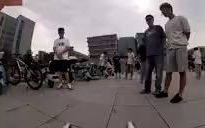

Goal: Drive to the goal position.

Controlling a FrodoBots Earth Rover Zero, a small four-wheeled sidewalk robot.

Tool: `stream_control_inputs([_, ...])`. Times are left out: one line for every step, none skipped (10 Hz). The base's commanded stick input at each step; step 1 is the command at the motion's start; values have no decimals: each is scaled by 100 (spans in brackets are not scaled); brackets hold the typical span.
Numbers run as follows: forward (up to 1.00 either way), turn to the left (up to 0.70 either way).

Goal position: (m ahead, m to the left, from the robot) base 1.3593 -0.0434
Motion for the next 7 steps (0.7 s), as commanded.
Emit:
stream_control_inputs([0, -8])
stream_control_inputs([0, -32])
stream_control_inputs([0, -56])
stream_control_inputs([0, -62])
stream_control_inputs([0, -65])
stream_control_inputs([0, -67])
stream_control_inputs([0, -70])
